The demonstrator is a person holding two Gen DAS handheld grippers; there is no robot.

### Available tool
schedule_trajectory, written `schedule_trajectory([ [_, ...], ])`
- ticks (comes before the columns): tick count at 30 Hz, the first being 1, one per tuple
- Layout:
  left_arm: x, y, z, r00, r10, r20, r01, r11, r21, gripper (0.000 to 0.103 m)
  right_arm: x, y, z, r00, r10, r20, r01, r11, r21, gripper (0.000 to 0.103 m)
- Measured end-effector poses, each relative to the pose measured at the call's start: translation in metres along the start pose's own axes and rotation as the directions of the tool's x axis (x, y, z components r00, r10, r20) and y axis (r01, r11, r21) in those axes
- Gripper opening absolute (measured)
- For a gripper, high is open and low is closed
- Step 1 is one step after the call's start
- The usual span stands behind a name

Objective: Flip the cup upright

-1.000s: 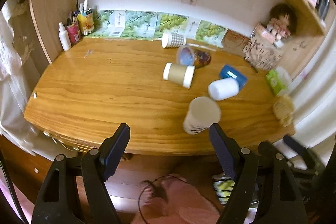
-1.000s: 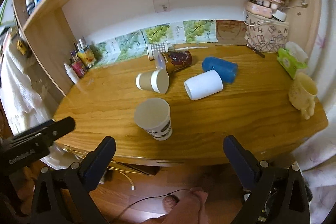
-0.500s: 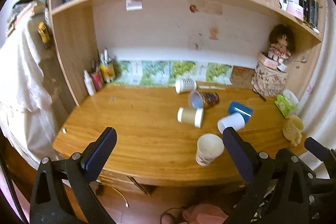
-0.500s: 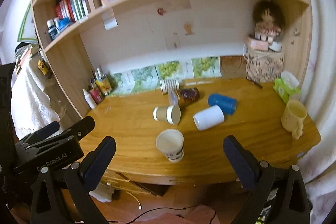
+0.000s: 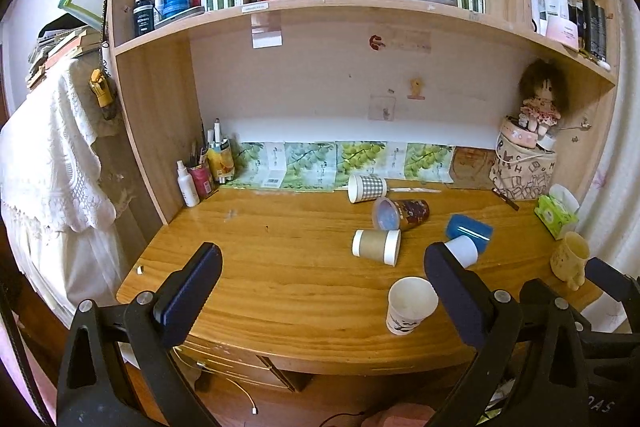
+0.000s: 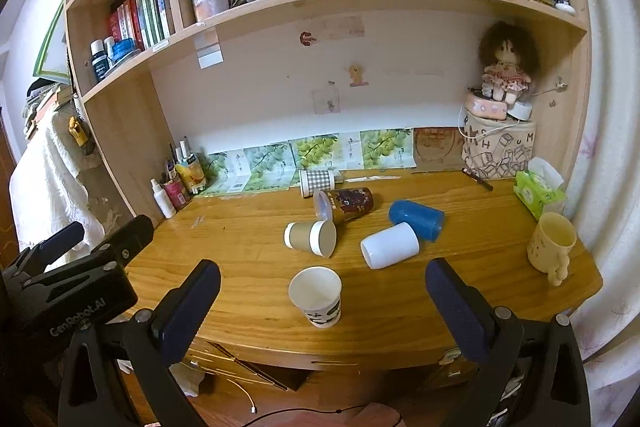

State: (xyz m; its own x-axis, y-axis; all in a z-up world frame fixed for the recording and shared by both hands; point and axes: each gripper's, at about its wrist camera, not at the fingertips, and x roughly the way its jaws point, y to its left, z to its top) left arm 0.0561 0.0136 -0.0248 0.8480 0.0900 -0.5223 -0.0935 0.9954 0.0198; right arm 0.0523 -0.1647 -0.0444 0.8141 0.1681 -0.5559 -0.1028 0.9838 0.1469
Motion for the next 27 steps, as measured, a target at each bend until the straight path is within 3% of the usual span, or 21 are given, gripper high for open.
schedule_trajectory([
  [27, -0.001, -0.009, -0.002, 1.0, 0.001, 0.001, -0.001, 1.0, 0.031, 0.101, 0.002, -0.008, -0.003, 0.999, 0.007, -0.035, -0.006, 1.0, 0.03, 0.103],
])
